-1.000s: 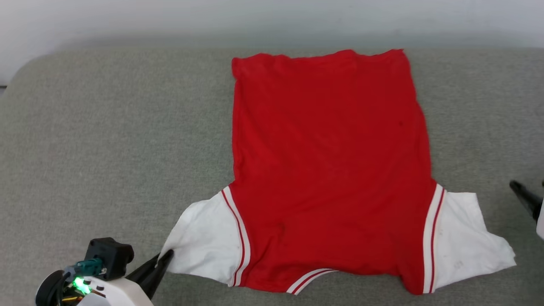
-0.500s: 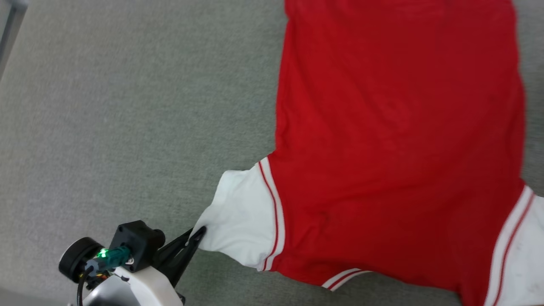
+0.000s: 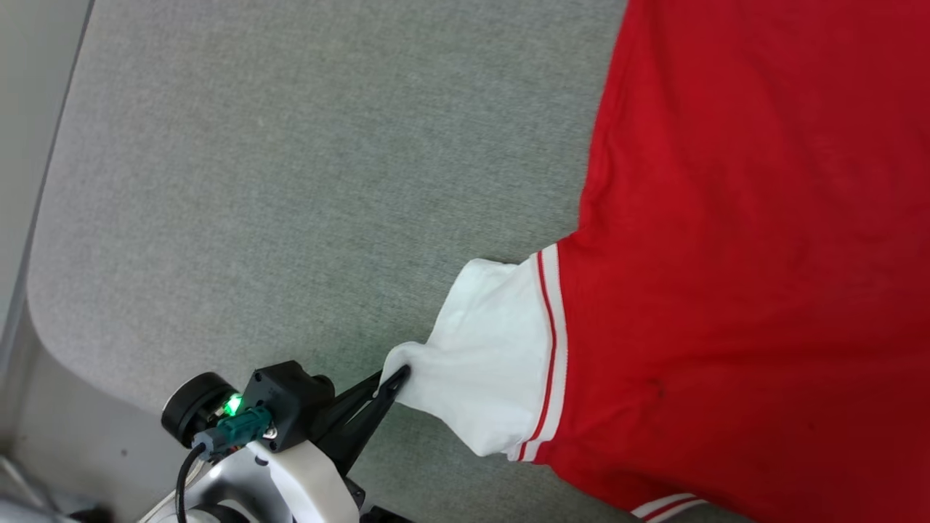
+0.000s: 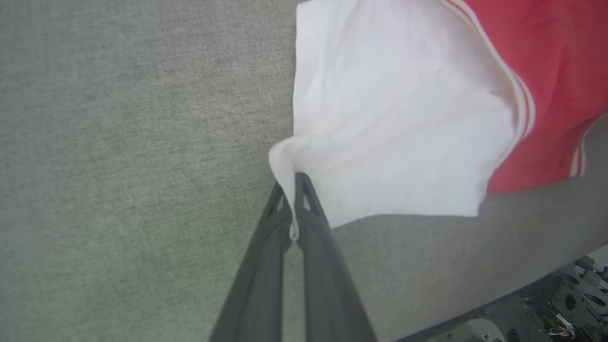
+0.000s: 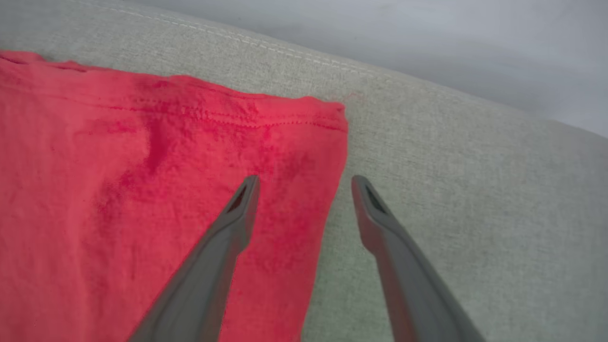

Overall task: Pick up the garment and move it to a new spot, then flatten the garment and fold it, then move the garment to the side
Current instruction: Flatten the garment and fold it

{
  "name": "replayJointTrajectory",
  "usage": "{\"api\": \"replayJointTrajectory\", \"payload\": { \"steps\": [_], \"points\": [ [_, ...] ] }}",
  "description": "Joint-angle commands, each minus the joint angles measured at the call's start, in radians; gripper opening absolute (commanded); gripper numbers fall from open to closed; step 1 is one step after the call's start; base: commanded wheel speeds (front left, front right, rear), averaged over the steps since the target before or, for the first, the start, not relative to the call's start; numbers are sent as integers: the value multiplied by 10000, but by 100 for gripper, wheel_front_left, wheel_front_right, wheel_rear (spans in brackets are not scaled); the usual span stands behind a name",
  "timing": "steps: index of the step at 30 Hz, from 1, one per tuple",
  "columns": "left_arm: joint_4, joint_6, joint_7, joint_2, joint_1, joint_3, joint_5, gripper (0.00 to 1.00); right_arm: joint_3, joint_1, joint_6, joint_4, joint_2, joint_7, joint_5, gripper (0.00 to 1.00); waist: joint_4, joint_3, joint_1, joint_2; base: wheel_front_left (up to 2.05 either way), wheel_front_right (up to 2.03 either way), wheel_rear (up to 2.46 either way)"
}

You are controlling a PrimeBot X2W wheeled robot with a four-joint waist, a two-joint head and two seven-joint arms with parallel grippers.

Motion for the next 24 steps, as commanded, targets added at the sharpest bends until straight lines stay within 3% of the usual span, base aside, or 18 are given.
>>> {"api": "replayJointTrajectory", "payload": {
  "steps": [1,10,11,16,24],
  "points": [
    [111,-52,-111,-142,-156,-30,25,0,-31,-159,-8,159,-97,38,-185,100,434,374,-2,0,0,0,0],
    [740,-295,-474,-397,-494,-115,1,0,7,300,-5,754,-30,416,-406,100,803,702,-2,0,0,0,0],
    [779,-300,-496,-418,-528,-128,-2,0,122,387,-2,791,-37,489,-286,0,813,713,-2,0,0,0,0],
    [995,-346,-618,-465,-659,-143,28,0,419,663,-7,896,-406,386,-212,0,751,638,-2,0,0,0,0],
    [1075,-219,-756,-347,-672,10,86,0,418,1244,-10,1250,-361,-135,-36,0,243,-66,-2,0,0,0,0]
  ]
}}
